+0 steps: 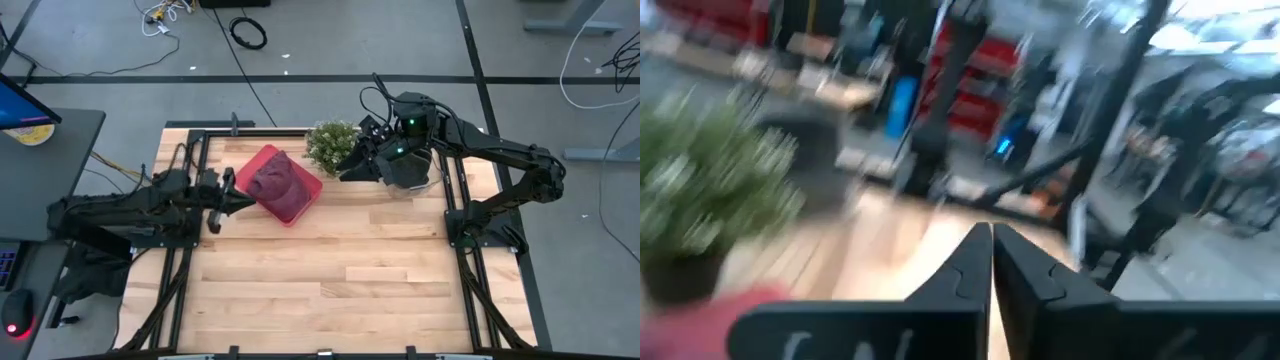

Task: Pick & Place hat
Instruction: Return to Home Position

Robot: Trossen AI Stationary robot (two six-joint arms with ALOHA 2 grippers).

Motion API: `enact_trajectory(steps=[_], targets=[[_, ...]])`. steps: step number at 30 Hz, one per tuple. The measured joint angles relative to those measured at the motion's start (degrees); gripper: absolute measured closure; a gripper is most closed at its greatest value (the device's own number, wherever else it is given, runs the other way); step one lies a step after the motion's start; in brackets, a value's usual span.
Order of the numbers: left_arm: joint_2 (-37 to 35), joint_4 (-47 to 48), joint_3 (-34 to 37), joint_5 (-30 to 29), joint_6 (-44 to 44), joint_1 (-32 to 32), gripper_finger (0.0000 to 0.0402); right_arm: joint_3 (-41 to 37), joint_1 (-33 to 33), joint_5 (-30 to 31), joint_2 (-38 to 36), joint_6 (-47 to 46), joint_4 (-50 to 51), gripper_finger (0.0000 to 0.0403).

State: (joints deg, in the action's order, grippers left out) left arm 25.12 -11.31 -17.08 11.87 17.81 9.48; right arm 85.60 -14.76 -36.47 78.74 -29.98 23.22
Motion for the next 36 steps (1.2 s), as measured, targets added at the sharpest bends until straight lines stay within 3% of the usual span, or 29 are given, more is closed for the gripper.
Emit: enact_trajectory(steps=[3,7,18,23,36], targets=[[0.0,-8.6,0.0,-3.0,-0.8,-5.3,0.0397,0.0,0.0,0.0,0.0,-1.0,0.0,0.0134],[-2.0,-10.8,0.0,-6.5,-5.4,-10.0,0.0399,0.0,0.0,0.0,0.0,-1.0,-0.1,0.0134],[-17.6,-0.6,0.0,-11.2,-7.2,-11.3,0.04,0.0,0.0,0.0,0.0,-2.1,0.0,0.0134],[-25.1,8.3,0.0,-14.6,-9.5,-11.3,0.04,0.0,0.0,0.0,0.0,-2.1,0.0,0.0134],[-24.9,11.4,2.3,-17.7,-10.8,-11.2,0.0401,0.0,0.0,0.2,0.0,-2.6,0.0,0.0134]])
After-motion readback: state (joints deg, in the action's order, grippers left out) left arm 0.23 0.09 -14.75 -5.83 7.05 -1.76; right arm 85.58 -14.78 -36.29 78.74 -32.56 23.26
